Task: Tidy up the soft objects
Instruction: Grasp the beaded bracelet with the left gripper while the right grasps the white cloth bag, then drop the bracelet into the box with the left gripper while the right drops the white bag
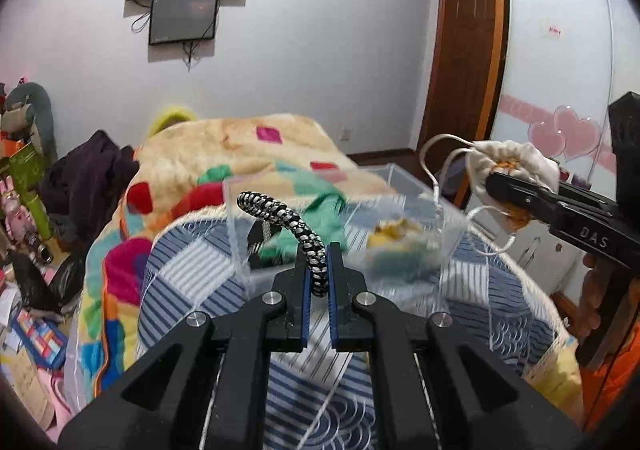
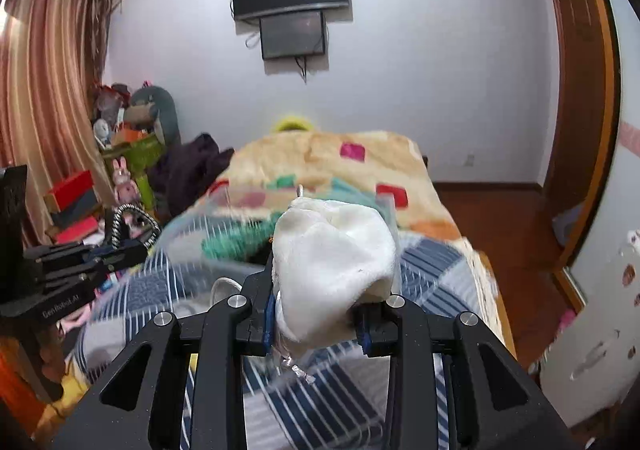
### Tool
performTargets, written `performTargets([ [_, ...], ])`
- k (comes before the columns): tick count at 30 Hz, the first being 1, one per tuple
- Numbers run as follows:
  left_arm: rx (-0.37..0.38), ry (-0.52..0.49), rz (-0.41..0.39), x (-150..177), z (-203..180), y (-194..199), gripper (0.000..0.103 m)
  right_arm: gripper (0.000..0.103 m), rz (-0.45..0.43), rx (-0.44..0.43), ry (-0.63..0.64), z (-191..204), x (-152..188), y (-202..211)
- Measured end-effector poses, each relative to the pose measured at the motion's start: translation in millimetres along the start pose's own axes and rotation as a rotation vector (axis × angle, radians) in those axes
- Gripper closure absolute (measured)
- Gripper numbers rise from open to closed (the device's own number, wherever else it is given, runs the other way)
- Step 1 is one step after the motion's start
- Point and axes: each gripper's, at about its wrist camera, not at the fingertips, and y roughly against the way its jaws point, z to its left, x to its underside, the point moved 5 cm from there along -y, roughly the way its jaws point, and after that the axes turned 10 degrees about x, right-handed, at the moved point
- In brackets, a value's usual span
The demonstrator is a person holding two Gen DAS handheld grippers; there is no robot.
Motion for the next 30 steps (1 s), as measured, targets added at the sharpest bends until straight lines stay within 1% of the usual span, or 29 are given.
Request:
performTargets([
  [2, 0.018, -0.002, -0.004, -9.2, 0.8, -6.7, 0.097, 0.076, -0.021, -0.008, -0.004, 3.0, -8.9, -3.0],
  [4, 0.017, -0.010, 0.002, -16.4, 2.4, -16.1, 0.097, 0.076, -0.036, -0.015, -0.009, 7.3, -18.2, -9.4],
  [9, 0.038, 0.001, 0.033, -22.8, 6.9, -43.9, 0.097, 0.076, -0.019, -0.020, 0.005, 20.1, -24.2, -33.8],
  [18, 0.061, 0.081, 0.143, -8.6, 27.9, -90.1, 0.097, 0.076, 0.108, -0.040, 0.036, 36.5, -10.8, -84.2],
  [26, 0.044, 0.085, 0.192, 1.4, 31.5, -101.0, 0.097, 0.076, 0.203, -0.059, 0.054, 45.2, 2.0, -109.3],
  [29, 0.023, 0.074, 0.189, 2.4, 33.2, -98.7, 0.093, 0.074, 0.229, -0.055, 0.081, 47.1, 6.5, -113.8],
  [30, 0.021, 0.075, 0.186, 2.5, 33.6, -97.0, 0.088, 0.073, 0.233, -0.052, 0.090, 48.3, 8.4, -112.4],
])
